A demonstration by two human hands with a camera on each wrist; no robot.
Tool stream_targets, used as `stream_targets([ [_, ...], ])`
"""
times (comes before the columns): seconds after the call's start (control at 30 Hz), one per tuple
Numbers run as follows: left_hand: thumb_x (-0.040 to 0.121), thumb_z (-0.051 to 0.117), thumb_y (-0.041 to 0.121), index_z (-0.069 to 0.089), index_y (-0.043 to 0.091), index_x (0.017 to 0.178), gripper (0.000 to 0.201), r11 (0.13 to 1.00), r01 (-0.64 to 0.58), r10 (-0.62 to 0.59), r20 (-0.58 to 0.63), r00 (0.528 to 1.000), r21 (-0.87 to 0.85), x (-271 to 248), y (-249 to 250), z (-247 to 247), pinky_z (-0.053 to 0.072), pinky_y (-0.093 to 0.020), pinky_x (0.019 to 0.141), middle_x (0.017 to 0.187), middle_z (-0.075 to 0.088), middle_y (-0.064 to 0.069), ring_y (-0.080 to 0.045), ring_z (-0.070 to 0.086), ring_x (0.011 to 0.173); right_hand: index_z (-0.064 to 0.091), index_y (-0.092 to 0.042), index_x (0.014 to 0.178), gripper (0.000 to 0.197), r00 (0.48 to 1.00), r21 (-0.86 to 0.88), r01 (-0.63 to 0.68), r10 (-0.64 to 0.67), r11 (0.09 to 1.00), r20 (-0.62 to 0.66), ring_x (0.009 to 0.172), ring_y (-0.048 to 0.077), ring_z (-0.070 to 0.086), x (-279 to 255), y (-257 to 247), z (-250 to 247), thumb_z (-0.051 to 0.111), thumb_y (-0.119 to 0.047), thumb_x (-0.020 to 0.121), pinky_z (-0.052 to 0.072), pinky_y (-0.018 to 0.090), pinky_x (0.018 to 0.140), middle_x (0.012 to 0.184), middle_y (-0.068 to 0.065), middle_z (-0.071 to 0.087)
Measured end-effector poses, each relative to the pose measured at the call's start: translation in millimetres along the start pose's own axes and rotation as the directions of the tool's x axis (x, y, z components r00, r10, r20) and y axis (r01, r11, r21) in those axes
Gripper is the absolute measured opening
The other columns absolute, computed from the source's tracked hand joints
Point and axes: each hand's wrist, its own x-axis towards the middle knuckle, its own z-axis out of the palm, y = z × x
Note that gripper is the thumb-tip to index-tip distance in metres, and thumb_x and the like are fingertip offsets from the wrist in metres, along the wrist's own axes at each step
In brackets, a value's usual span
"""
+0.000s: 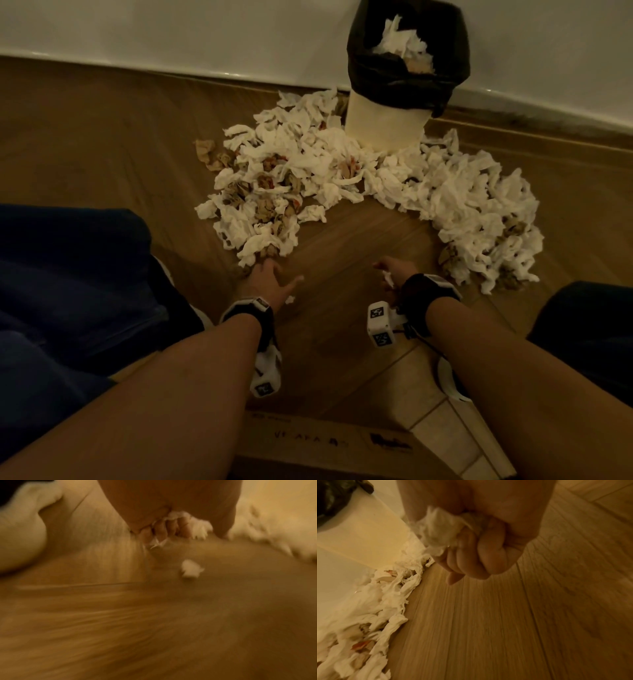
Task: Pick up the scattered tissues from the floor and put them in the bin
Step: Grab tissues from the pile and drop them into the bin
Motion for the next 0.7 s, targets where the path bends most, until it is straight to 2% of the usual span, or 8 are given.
stream_targets([
  [0.1, 0.064, 0.069, 0.066, 0.041, 0.03, 0.092, 0.054, 0.981, -0.066, 0.045, 0.116, 0.992, 0.185, -6.1, -18.9, 8.3, 0.039, -0.029, 0.068, 0.096, 0.038, 0.005, -0.015, 0.046, 0.083, 0.063, -0.012, 0.1, 0.021, 1.0, -0.012, 0.008, -0.008, 1.0, -0.002, 0.067, 0.018, 0.047, -0.5, -1.3, 0.4, 0.047, -0.023, 0.094, 0.039, 0.034, 0.065, 0.077, 0.004, 0.049],
  [0.27, 0.081, 0.066, 0.044, 0.048, 0.027, 0.088, 0.025, 0.978, -0.125, 0.103, 0.133, 0.986, 0.17, -4.0, -26.7, 5.8, 0.04, -0.03, 0.075, 0.104, 0.047, -0.005, -0.022, 0.049, 0.087, 0.064, -0.007, 0.108, 0.026, 1.0, -0.041, 0.012, -0.012, 0.999, 0.005, 0.064, 0.018, 0.045, -0.4, -0.8, 2.8, 0.046, -0.02, 0.095, 0.037, 0.03, 0.054, 0.079, 0.006, 0.051],
  [0.33, 0.088, 0.059, 0.037, 0.048, 0.024, 0.082, 0.018, 0.984, -0.105, 0.092, 0.097, 0.991, 0.142, -4.6, -24.0, 4.5, 0.039, -0.031, 0.077, 0.103, 0.048, -0.006, -0.022, 0.049, 0.085, 0.064, -0.005, 0.112, 0.029, 1.0, -0.03, 0.017, -0.016, 0.999, 0.021, 0.062, 0.018, 0.044, 0.1, -0.2, 4.9, 0.045, -0.019, 0.095, 0.038, 0.03, 0.058, 0.089, 0.009, 0.053],
  [0.4, 0.092, 0.052, 0.03, 0.042, 0.023, 0.075, 0.021, 0.99, -0.065, 0.062, 0.031, 0.998, 0.121, -5.4, -21.1, 5.2, 0.041, -0.033, 0.074, 0.098, 0.048, -0.006, -0.022, 0.047, 0.08, 0.063, -0.005, 0.115, 0.031, 0.999, -0.021, 0.019, -0.018, 1.0, 0.033, 0.062, 0.018, 0.044, 0.2, 0.2, 6.7, 0.043, -0.018, 0.096, 0.039, 0.03, 0.059, 0.099, 0.011, 0.053],
  [0.47, 0.092, 0.047, 0.024, 0.039, 0.021, 0.074, 0.02, 0.996, -0.03, 0.033, -0.026, 0.999, 0.089, -5.8, -16.8, 5.4, 0.039, -0.034, 0.069, 0.089, 0.047, -0.005, -0.024, 0.047, 0.078, 0.063, -0.006, 0.114, 0.031, 0.999, -0.015, 0.02, -0.02, 1.0, 0.038, 0.064, 0.018, 0.046, 0.9, 0.7, 7.4, 0.043, -0.02, 0.097, 0.04, 0.034, 0.067, 0.109, 0.014, 0.055],
  [0.57, 0.092, 0.043, 0.022, 0.034, 0.019, 0.069, 0.024, 0.997, 0.041, -0.048, -0.102, 0.994, -0.069, -5.8, -12.4, 4.1, 0.032, -0.031, 0.06, 0.071, 0.041, -0.003, -0.022, 0.041, 0.065, 0.063, -0.006, 0.116, 0.03, 0.999, -0.013, 0.023, -0.023, 1.0, 0.028, 0.066, 0.018, 0.046, 2.1, 0.7, 5.8, 0.044, -0.02, 0.096, 0.039, 0.036, 0.074, 0.127, 0.016, 0.054],
  [0.63, 0.092, 0.041, 0.02, 0.036, 0.016, 0.078, 0.015, 0.973, 0.098, -0.137, -0.181, 0.974, -0.21, -4.4, -12.5, 1.4, 0.031, -0.03, 0.057, 0.067, 0.039, -0.003, -0.022, 0.04, 0.061, 0.062, -0.006, 0.118, 0.03, 1.0, -0.022, 0.019, -0.018, 1.0, 0.016, 0.065, 0.017, 0.046, 1.9, 0.8, 4.1, 0.047, -0.019, 0.095, 0.04, 0.034, 0.075, 0.125, 0.017, 0.055],
  [0.7, 0.091, 0.044, 0.017, 0.037, 0.017, 0.093, 0.007, 0.949, 0.112, -0.177, -0.204, 0.963, -0.295, -3.3, -13.6, -1.5, 0.034, -0.03, 0.057, 0.073, 0.046, -0.004, -0.021, 0.045, 0.062, 0.062, -0.005, 0.119, 0.031, 1.0, -0.024, 0.017, -0.017, 1.0, 0.007, 0.063, 0.017, 0.045, 1.6, 1.5, 3.6, 0.049, -0.018, 0.094, 0.041, 0.034, 0.075, 0.121, 0.018, 0.058],
])
